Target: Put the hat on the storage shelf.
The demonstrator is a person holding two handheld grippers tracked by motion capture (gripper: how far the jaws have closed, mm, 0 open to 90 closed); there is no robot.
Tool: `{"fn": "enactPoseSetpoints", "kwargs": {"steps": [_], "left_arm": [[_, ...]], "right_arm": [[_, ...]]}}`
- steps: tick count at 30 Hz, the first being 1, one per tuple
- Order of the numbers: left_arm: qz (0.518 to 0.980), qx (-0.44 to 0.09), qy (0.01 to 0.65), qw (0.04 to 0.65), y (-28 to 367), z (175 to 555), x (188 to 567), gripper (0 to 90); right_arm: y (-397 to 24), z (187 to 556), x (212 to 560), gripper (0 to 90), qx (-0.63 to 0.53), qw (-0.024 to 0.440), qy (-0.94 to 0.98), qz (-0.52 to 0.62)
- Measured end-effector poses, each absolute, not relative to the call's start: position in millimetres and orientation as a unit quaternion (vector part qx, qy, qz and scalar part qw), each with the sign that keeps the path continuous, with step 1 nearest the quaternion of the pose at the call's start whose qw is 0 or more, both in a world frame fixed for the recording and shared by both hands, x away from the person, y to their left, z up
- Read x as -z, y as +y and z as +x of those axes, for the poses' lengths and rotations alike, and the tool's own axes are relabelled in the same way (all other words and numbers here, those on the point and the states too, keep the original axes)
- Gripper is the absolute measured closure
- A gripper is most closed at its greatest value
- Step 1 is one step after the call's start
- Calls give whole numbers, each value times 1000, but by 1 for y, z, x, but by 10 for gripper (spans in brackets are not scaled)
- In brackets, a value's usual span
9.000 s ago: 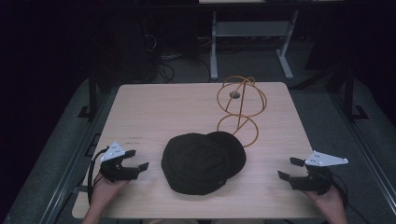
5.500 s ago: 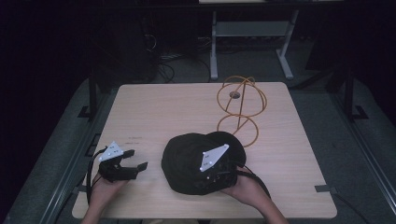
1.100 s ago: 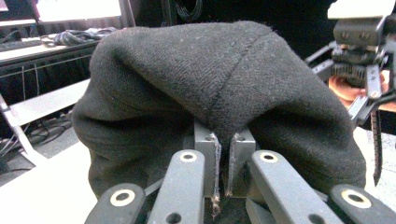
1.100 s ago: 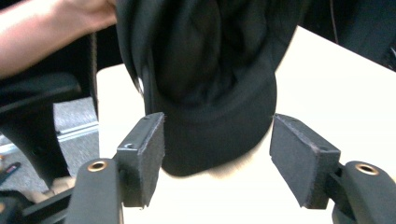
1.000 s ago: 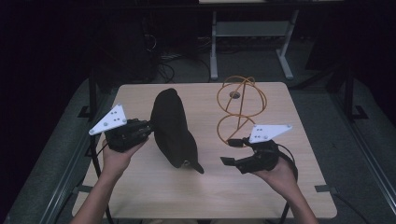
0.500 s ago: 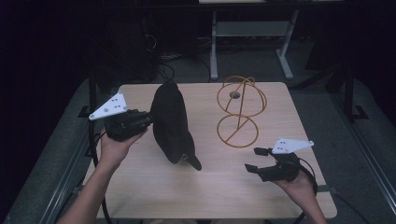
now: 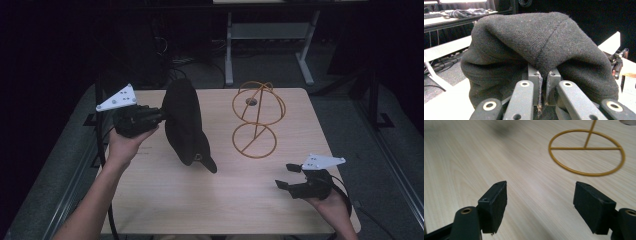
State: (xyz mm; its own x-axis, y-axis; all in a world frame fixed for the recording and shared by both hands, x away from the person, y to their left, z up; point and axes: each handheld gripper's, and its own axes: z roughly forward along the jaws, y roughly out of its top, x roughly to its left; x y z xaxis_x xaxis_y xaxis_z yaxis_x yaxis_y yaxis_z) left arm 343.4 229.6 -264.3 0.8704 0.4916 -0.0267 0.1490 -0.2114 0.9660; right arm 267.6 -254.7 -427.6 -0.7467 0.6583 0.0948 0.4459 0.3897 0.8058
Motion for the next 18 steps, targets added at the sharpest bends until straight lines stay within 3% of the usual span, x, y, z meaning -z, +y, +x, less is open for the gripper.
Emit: {"fn": "enactPoseSetpoints", "kwargs": {"steps": [18], "left_arm": [[764,-122,213,596,210,379,247,860]], "right_arm": [[-276,264,431,262,-465,130,803,350]]}}
